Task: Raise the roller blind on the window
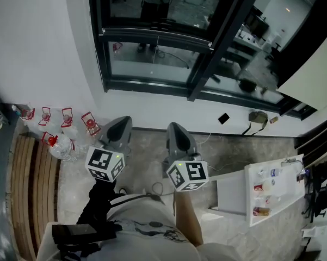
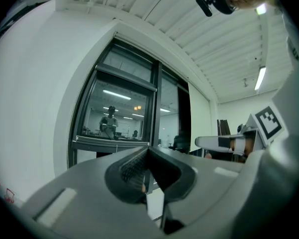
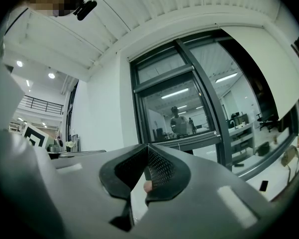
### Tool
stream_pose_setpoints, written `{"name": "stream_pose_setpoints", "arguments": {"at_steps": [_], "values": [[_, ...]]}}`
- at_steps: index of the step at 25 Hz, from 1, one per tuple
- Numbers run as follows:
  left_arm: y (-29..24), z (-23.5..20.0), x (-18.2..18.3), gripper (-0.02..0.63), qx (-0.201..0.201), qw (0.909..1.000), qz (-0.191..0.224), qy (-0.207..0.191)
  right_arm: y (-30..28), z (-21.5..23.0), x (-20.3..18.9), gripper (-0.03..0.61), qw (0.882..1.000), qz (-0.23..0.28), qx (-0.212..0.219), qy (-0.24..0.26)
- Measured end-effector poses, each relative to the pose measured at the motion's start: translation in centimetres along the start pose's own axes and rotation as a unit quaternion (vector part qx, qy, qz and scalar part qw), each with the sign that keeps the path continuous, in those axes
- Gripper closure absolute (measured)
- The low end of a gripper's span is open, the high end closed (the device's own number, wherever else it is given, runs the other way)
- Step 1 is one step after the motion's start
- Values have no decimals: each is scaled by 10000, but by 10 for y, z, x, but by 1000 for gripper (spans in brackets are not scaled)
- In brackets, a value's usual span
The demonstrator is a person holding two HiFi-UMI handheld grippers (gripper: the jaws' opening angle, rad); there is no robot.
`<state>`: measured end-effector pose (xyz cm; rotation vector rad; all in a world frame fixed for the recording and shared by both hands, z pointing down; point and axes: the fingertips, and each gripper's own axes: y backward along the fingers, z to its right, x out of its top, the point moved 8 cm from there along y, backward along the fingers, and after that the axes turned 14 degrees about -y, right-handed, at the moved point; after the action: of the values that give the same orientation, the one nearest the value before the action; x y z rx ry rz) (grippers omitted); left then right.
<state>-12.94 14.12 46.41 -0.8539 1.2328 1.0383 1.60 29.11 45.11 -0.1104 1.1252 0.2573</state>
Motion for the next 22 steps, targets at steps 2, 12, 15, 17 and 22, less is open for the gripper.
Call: {"name": "stream_pose_setpoints", "arguments": {"at_steps": [2,12,15,17,22], "values": [[1,-1,-1,615,-1,10000,-13,-22,-2,0,-2,578,10000,-13,-31,10],[-4,-7,-4,615,-29,9999,-91,-84,-14,1,-7,579,9999,-101,-13,71],[-6,-9,-3,615,-15,9999,-102,-69,-16,0,-6,580,9998,-133,31,150],[-8,-8,-4,615,-36,9999,-105,-67,-17,1,-5,580,9998,-118,38,176],[-11,-10,-6,615,-53,9999,-95,-80,-20,1,-3,580,9997,-93,49,223]]}}
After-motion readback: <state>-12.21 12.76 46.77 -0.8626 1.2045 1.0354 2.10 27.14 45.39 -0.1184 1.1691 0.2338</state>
